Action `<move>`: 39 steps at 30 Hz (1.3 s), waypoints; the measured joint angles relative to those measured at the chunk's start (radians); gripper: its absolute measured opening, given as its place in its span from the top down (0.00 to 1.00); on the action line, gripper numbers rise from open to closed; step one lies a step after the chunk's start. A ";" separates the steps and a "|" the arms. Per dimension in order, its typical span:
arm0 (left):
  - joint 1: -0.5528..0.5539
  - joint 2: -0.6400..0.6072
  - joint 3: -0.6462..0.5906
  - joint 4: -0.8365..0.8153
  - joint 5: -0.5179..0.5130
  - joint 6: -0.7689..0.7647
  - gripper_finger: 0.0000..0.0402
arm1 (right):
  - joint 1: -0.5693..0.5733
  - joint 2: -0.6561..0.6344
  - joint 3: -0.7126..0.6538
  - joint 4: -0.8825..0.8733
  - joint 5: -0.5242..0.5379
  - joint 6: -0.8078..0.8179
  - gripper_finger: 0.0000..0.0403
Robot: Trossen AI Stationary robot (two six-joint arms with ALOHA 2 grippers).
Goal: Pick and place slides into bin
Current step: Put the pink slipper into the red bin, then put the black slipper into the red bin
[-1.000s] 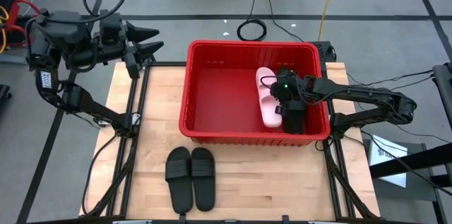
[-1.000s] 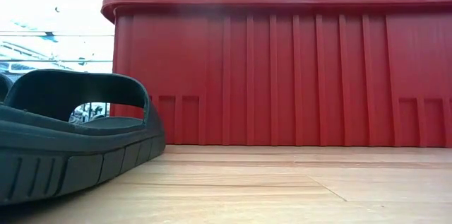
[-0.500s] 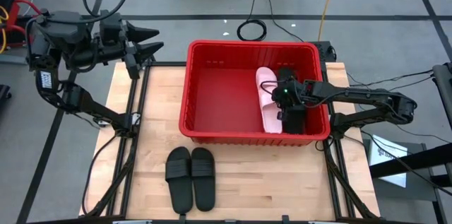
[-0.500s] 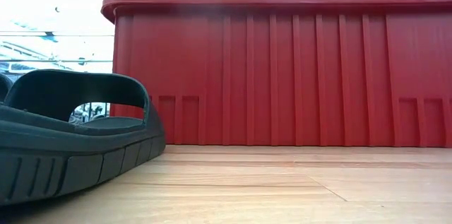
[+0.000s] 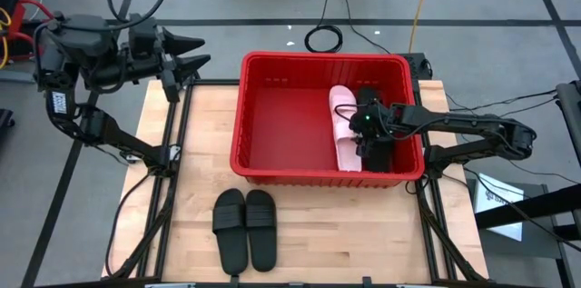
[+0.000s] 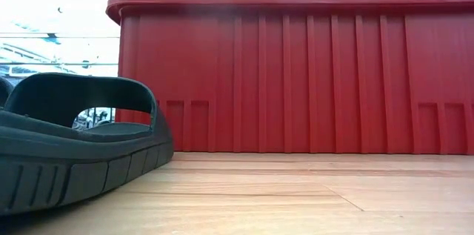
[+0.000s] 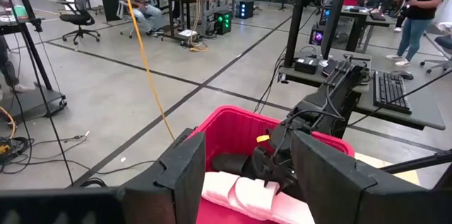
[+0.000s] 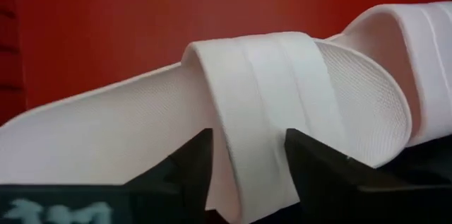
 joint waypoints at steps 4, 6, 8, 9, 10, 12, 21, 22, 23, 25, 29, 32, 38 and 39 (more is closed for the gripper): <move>0.000 0.000 0.000 -0.011 0.003 -0.004 0.49 | 0.000 -0.022 0.000 -0.006 -0.005 0.046 0.51; 0.000 0.000 0.000 -0.013 0.004 -0.005 0.49 | 0.001 -0.044 0.000 -0.007 -0.014 0.068 0.48; 0.000 0.000 0.000 -0.013 0.011 -0.004 0.49 | 0.000 -0.071 0.000 -0.007 -0.045 0.081 0.46; 0.000 0.000 0.000 -0.013 0.017 -0.003 0.49 | 0.000 -0.087 0.000 -0.006 -0.061 0.091 0.45; 0.000 0.000 0.000 -0.013 0.025 -0.001 0.49 | 0.000 -0.102 0.000 -0.006 -0.075 0.105 0.44; 0.000 0.000 0.000 -0.013 0.032 0.000 0.49 | 0.000 -0.134 0.000 -0.005 -0.106 0.141 0.43; 0.000 -0.001 0.000 -0.031 0.053 -0.002 0.49 | 0.001 -0.263 0.000 0.149 -0.165 0.425 0.45; 0.000 -0.002 0.000 -0.036 0.053 -0.004 0.49 | 0.001 -0.274 0.000 0.196 -0.165 0.465 0.45; 0.000 -0.003 0.000 -0.038 0.053 -0.004 0.49 | 0.001 -0.282 0.000 0.252 -0.165 0.505 0.45; 0.000 -0.007 0.000 -0.042 0.056 -0.005 0.49 | 0.001 -0.292 0.000 0.379 -0.163 0.577 0.46; 0.000 -0.019 0.000 -0.052 0.062 -0.002 0.49 | 0.001 -0.295 0.000 0.646 -0.120 0.693 0.47; 0.000 -0.026 0.000 -0.053 0.080 0.020 0.49 | 0.001 -0.287 0.000 0.815 -0.057 0.733 0.47; 0.000 -0.030 0.000 -0.075 0.097 0.083 0.49 | 0.001 -0.252 0.000 1.058 0.053 0.743 0.47; 0.000 -0.029 0.000 -0.074 0.115 0.091 0.49 | 0.001 -0.246 0.000 1.085 0.064 0.743 0.47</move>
